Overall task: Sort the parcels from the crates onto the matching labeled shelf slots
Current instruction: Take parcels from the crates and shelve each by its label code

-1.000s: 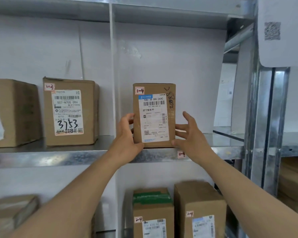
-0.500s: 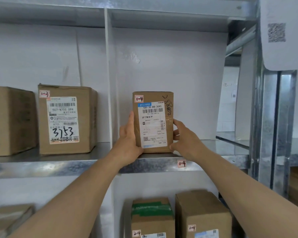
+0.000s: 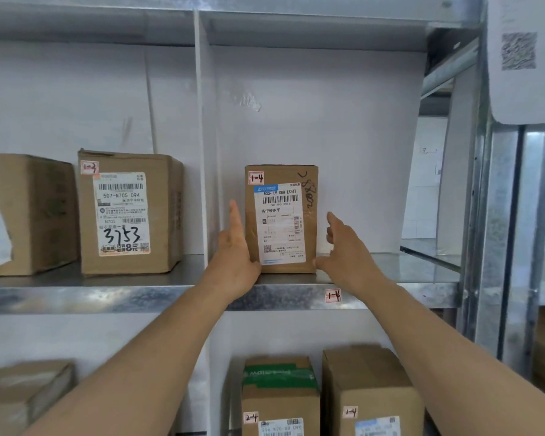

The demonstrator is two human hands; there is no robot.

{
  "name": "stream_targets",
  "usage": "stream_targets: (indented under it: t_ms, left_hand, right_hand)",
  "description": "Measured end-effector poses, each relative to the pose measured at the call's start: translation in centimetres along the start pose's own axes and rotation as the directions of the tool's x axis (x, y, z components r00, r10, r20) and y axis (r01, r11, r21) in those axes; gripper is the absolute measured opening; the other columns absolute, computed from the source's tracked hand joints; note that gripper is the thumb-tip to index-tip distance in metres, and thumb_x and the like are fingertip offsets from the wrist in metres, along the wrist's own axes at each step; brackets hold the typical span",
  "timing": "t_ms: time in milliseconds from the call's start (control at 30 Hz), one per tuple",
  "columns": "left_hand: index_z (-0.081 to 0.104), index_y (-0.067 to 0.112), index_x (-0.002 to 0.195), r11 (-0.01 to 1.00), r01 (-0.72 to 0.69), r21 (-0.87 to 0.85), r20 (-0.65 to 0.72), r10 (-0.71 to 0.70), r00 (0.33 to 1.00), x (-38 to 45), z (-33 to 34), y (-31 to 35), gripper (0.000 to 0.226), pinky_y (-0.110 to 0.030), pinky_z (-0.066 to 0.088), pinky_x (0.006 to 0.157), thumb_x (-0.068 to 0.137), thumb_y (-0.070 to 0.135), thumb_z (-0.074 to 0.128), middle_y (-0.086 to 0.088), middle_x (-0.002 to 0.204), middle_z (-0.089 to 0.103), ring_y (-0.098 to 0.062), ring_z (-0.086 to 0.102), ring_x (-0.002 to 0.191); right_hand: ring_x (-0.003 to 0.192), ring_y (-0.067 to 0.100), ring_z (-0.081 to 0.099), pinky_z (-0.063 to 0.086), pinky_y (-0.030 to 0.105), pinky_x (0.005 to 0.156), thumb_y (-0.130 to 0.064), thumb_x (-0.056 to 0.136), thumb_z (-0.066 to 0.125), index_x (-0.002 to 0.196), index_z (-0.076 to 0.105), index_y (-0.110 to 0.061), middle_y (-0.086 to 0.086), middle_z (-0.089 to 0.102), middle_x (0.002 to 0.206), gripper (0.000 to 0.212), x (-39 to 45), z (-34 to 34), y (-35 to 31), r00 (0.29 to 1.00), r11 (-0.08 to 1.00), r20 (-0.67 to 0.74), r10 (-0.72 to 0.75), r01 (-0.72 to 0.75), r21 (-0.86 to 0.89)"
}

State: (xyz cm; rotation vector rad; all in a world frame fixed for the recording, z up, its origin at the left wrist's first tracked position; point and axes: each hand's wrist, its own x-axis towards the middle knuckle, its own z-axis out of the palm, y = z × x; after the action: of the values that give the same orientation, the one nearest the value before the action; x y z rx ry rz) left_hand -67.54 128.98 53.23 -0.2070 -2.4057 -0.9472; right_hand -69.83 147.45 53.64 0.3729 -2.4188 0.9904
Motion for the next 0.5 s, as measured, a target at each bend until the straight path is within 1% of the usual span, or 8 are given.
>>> stream_targets:
  t_ms: [100,167,200,233,300,333,400,500]
  left_hand:
    - [-0.015,0.03,0.149,0.996,-0.08,0.03,-0.08,0.083,0.993,-2.8,-0.2,0.0,0.094,-0.028,0.028,0.108,0.091,0.012,0.057,-0.002,0.155,0.013,-0.019,0.031,0.136]
    - [0.009,0.03,0.15,0.981,-0.19,0.035,-0.148,0.194,0.97,-5.8,0.0,-0.7,0.075,-0.012,0.025,0.102,0.092,0.017,0.056,0.009,0.149,0.022,-0.002,0.029,0.13]
    - [0.021,0.032,0.146,0.973,-0.226,0.043,-0.167,0.23,0.959,-7.6,0.3,-1.2,0.065,-0.008,0.024,0.099,0.092,0.02,0.055,0.014,0.144,0.028,0.004,0.029,0.125]
    - [0.03,0.035,0.141,0.971,-0.235,0.051,-0.18,0.24,0.954,-9.4,0.8,-1.9,0.056,-0.01,0.025,0.098,0.092,0.025,0.055,0.018,0.14,0.031,0.007,0.03,0.123]
    - [0.041,0.043,0.128,0.981,-0.19,0.038,-0.223,0.194,0.955,-12.9,2.0,-3.7,0.041,-0.015,0.027,0.099,0.089,0.04,0.052,0.026,0.133,0.038,0.009,0.032,0.124]
    - [0.044,0.045,0.121,0.988,-0.15,0.021,-0.249,0.15,0.957,-14.4,2.6,-4.7,0.037,-0.013,0.028,0.098,0.085,0.049,0.047,0.029,0.129,0.04,0.013,0.032,0.122]
    - [0.049,0.045,0.114,1.0,-0.03,0.009,-0.277,0.031,0.96,-17.2,3.5,-6.7,0.041,-0.008,0.03,0.093,0.077,0.058,0.036,0.033,0.124,0.043,0.018,0.033,0.116]
    - [0.059,0.032,0.115,0.988,0.131,0.078,-0.298,-0.102,0.949,-20.6,4.0,-9.3,0.049,-0.023,0.04,0.089,0.077,0.053,0.037,0.016,0.125,0.055,-0.004,0.046,0.115]
  right_hand:
    - [0.115,0.015,0.049,0.036,0.019,0.086,-0.014,0.088,0.061,0.146,0.028,-0.02,0.002,0.041,0.135,0.067,-3.4,0.0,-0.3,0.968,0.988,-0.205,-0.143,0.129,-0.08]
    - [0.105,0.012,0.053,0.04,0.019,0.079,-0.016,0.089,0.06,0.135,0.044,-0.023,-0.003,0.046,0.125,0.049,-6.5,1.2,-0.4,0.928,0.973,-0.294,-0.229,0.207,-0.105]
    - [0.099,0.01,0.055,0.041,0.019,0.075,-0.018,0.088,0.061,0.127,0.051,-0.024,-0.005,0.049,0.119,0.041,-8.0,2.1,-0.3,0.913,0.965,-0.314,-0.26,0.234,-0.12]
    - [0.092,0.009,0.057,0.043,0.019,0.07,-0.019,0.086,0.063,0.118,0.056,-0.024,-0.006,0.052,0.112,0.033,-9.4,3.4,-0.2,0.899,0.955,-0.327,-0.291,0.254,-0.151]
    - [0.077,0.008,0.059,0.044,0.018,0.057,-0.023,0.08,0.065,0.098,0.061,-0.024,-0.007,0.057,0.098,0.018,-11.9,6.4,0.3,0.877,0.934,-0.324,-0.354,0.31,-0.179]
    - [0.072,0.008,0.058,0.041,0.018,0.052,-0.026,0.079,0.06,0.091,0.062,-0.024,-0.008,0.058,0.092,0.013,-13.1,7.8,0.5,0.878,0.925,-0.297,-0.376,0.339,-0.169]
    - [0.067,0.012,0.058,0.04,0.02,0.048,-0.03,0.078,0.051,0.082,0.062,-0.023,-0.005,0.058,0.086,0.014,-15.3,10.5,0.5,0.897,0.92,-0.208,-0.39,0.368,-0.139]
    - [0.067,0.015,0.059,0.041,0.022,0.05,-0.029,0.075,0.05,0.078,0.064,-0.021,-0.002,0.059,0.083,0.017,-17.9,14.4,0.4,0.913,0.914,-0.08,-0.4,0.39,-0.113]
